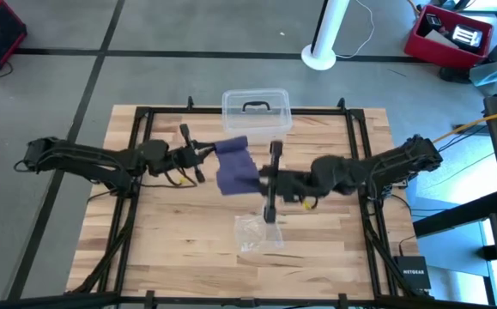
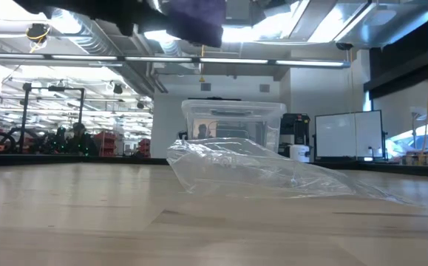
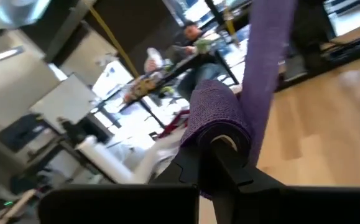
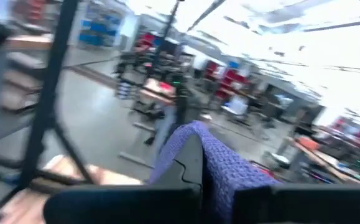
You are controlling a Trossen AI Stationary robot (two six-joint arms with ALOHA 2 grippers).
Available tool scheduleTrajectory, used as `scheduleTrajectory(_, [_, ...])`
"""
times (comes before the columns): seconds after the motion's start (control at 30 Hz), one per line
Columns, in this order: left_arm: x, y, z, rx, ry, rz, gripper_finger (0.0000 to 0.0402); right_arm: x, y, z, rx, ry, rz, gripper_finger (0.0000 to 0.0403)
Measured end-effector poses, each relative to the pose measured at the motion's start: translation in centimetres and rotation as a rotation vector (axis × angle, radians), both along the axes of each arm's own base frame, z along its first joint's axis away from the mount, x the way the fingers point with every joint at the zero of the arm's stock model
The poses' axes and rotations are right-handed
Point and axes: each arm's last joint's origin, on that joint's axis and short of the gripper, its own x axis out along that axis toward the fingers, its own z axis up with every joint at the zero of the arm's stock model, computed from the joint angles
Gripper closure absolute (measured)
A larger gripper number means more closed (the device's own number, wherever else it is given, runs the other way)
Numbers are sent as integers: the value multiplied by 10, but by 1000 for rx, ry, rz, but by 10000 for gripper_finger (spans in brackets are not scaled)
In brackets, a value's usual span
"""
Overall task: Roll bandage
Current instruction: Roll the violet bandage
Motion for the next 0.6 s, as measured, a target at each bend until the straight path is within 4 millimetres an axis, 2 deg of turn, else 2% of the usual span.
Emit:
scheduleTrajectory(0.17, [9, -21, -11, -12, 46, -95, 400, 5, -29, 13, 41, -34, -106, 401])
scheduleTrajectory(0.37, [17, -51, -20, -50, 42, -216, 400, 8, -81, 12, 117, -3, -258, 399])
scheduleTrajectory(0.5, [18, -72, -21, 6, 33, -296, 400, 9, -115, 3, 178, 80, -295, 399])
scheduleTrajectory(0.6, [16, -81, -18, 40, 4, -326, 400, 12, -140, -12, 257, 136, -295, 399])
